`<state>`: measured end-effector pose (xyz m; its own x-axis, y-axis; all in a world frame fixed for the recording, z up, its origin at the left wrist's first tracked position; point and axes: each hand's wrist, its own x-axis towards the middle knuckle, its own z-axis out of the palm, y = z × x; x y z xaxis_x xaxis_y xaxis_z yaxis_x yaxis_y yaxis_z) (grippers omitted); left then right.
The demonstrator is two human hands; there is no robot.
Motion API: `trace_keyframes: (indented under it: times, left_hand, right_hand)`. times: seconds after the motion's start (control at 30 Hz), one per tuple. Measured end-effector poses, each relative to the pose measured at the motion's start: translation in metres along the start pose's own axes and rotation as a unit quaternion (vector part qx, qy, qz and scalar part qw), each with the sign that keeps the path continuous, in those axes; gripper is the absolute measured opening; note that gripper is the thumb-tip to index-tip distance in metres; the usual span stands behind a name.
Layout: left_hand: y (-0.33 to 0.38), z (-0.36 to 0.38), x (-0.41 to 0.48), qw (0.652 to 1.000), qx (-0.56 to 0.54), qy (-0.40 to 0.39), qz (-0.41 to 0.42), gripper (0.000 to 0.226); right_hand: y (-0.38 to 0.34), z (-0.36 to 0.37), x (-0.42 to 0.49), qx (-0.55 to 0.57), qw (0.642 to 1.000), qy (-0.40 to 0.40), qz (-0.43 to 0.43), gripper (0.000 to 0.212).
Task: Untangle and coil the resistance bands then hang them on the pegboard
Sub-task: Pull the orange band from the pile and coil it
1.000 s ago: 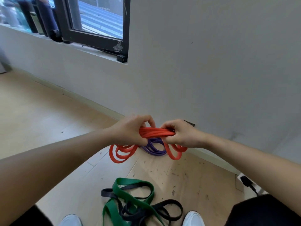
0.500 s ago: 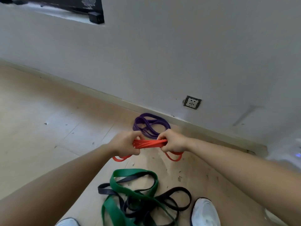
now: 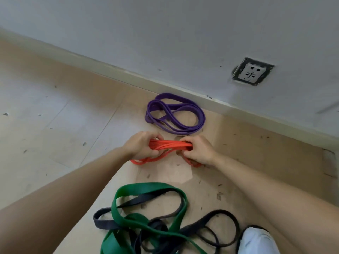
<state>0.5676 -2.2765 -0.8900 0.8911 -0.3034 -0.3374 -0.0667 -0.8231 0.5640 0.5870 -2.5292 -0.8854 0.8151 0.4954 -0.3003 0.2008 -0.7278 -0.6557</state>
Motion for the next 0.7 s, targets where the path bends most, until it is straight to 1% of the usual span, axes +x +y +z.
trace_keyframes:
  times: [0.07, 0.23, 0.27, 0.37, 0.5, 0.57, 0.63, 0.7]
  left_hand:
    - [-0.012, 0.006, 0.008, 1.0, -0.007, -0.001, 0.011, 0.043]
    - [-0.026, 0.012, 0.015, 0.999, -0.019, 0.022, 0.044, 0.05]
    - [-0.027, 0.012, 0.016, 0.998, -0.008, 0.031, 0.052, 0.053]
    - [-0.03, 0.014, 0.015, 0.996, 0.038, 0.057, 0.054, 0.074]
    - [-0.031, 0.016, 0.005, 0.992, 0.084, 0.085, 0.047, 0.086]
    - [-0.029, 0.018, -0.003, 0.99, 0.101, 0.086, 0.049, 0.094]
    - [-0.028, 0.02, -0.011, 0.988, 0.13, 0.064, 0.046, 0.102]
    - [-0.028, 0.023, -0.017, 0.987, 0.147, 0.048, 0.047, 0.102]
  right_hand:
    - [0.011, 0.007, 0.007, -0.019, 0.999, 0.022, -0.024, 0.02]
    - [0.029, 0.013, 0.017, -0.053, 0.996, 0.062, -0.04, 0.046]
    - [0.03, 0.014, 0.017, -0.063, 0.995, 0.063, -0.042, 0.05]
    - [0.034, 0.016, 0.014, -0.092, 0.992, 0.069, -0.052, 0.06]
    - [0.036, 0.02, 0.002, -0.139, 0.984, 0.089, -0.061, 0.074]
    - [0.035, 0.022, -0.005, -0.178, 0.979, 0.08, -0.061, 0.086]
    - [0.035, 0.026, -0.011, -0.226, 0.971, 0.053, -0.063, 0.098]
    - [0.035, 0.029, -0.014, -0.254, 0.964, 0.044, -0.065, 0.1]
